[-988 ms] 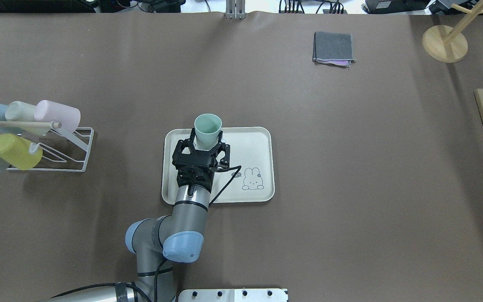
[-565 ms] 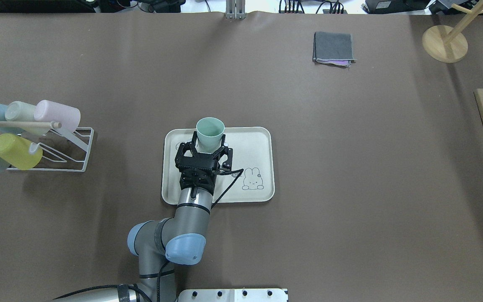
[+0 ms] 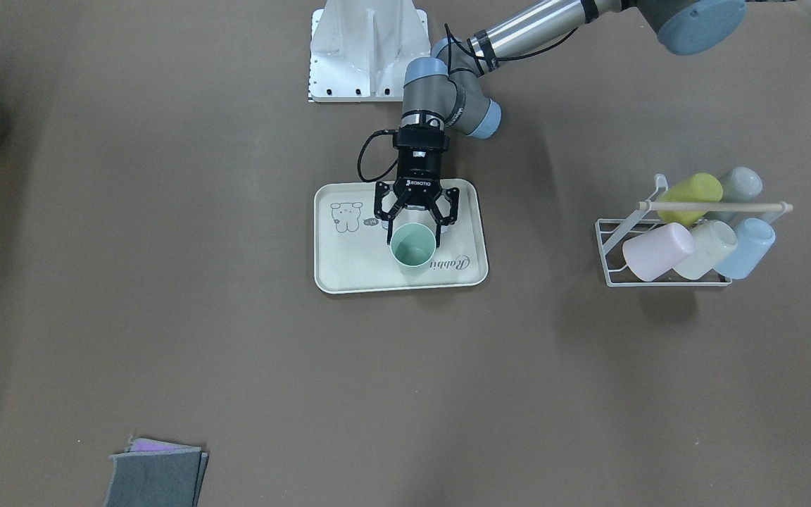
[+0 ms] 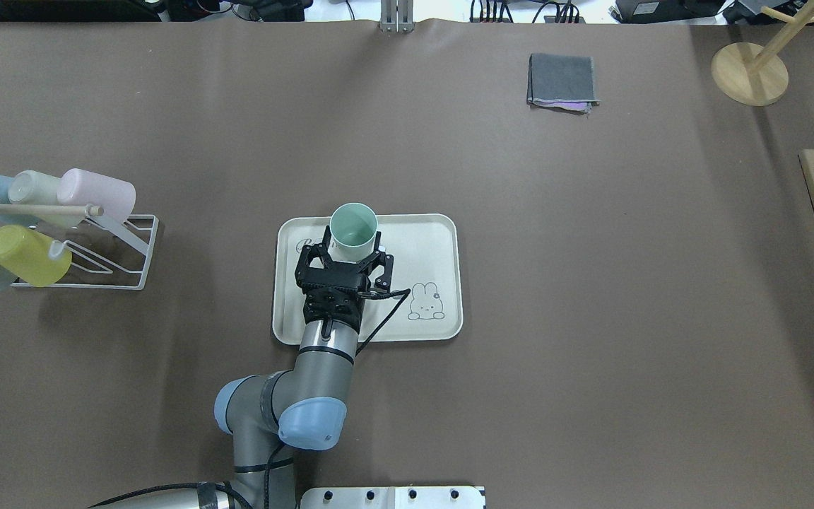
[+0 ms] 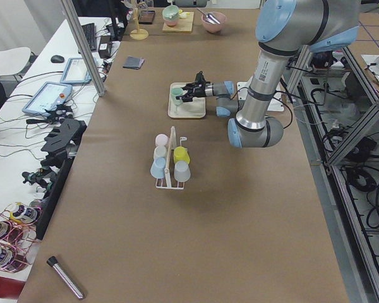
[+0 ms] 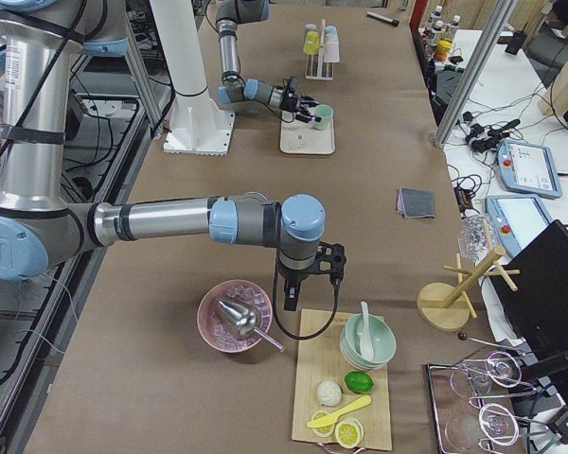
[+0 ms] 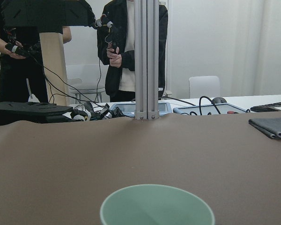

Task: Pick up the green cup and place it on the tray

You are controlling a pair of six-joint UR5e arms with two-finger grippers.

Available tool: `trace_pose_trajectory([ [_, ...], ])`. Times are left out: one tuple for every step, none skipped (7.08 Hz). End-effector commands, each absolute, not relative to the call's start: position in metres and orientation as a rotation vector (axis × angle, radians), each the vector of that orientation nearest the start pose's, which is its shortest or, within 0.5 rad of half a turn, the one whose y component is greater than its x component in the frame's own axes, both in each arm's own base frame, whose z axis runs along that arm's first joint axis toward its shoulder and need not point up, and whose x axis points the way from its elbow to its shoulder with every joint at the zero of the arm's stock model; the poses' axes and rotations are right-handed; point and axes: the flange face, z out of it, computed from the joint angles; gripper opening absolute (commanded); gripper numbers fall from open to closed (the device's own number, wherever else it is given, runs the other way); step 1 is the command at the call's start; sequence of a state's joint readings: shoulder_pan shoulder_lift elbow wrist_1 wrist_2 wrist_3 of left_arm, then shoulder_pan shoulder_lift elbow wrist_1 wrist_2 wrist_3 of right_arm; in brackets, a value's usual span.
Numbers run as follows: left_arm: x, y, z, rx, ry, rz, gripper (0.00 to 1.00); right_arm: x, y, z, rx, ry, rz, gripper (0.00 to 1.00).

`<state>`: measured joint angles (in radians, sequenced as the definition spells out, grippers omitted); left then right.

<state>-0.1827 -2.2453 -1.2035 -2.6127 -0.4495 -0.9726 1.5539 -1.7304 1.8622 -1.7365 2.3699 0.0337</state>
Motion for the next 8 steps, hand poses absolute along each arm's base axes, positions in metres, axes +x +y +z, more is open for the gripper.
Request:
trace_pose_trajectory([
  [0.651, -0.345, 0.290, 1.295, 0.738, -0.417, 0.90, 0.055, -0.420, 0.603, -0.052, -0.800, 0.029, 1.00],
  [0.652, -0.341, 0.289, 1.292, 0.752, -0.423, 0.97, 0.055, -0.419, 0.605, -0.055, -0.800, 0.031, 1.00],
  [0.650, -0.339, 0.288, 1.291, 0.770, -0.434, 0.98, 0.055, -0.419, 0.605, -0.055, -0.800, 0.031, 1.00],
  [0.644, -0.338, 0.279, 1.292, 0.809, -0.458, 0.98, 0.055, -0.419, 0.604, -0.054, -0.800, 0.030, 1.00],
  [0.631, -0.337, 0.266, 1.295, 0.845, -0.477, 0.98, 0.055, -0.419, 0.604, -0.054, -0.800, 0.030, 1.00],
  [0.615, -0.333, 0.260, 1.284, 0.884, -0.468, 0.98, 0.055, -0.420, 0.604, -0.054, -0.800, 0.030, 1.00],
  [0.596, -0.331, 0.261, 1.299, 0.876, -0.445, 0.98, 0.055, -0.420, 0.603, -0.052, -0.800, 0.029, 1.00],
  [0.571, -0.326, 0.271, 1.301, 0.880, -0.445, 0.98, 0.055, -0.420, 0.603, -0.052, -0.801, 0.029, 1.00],
])
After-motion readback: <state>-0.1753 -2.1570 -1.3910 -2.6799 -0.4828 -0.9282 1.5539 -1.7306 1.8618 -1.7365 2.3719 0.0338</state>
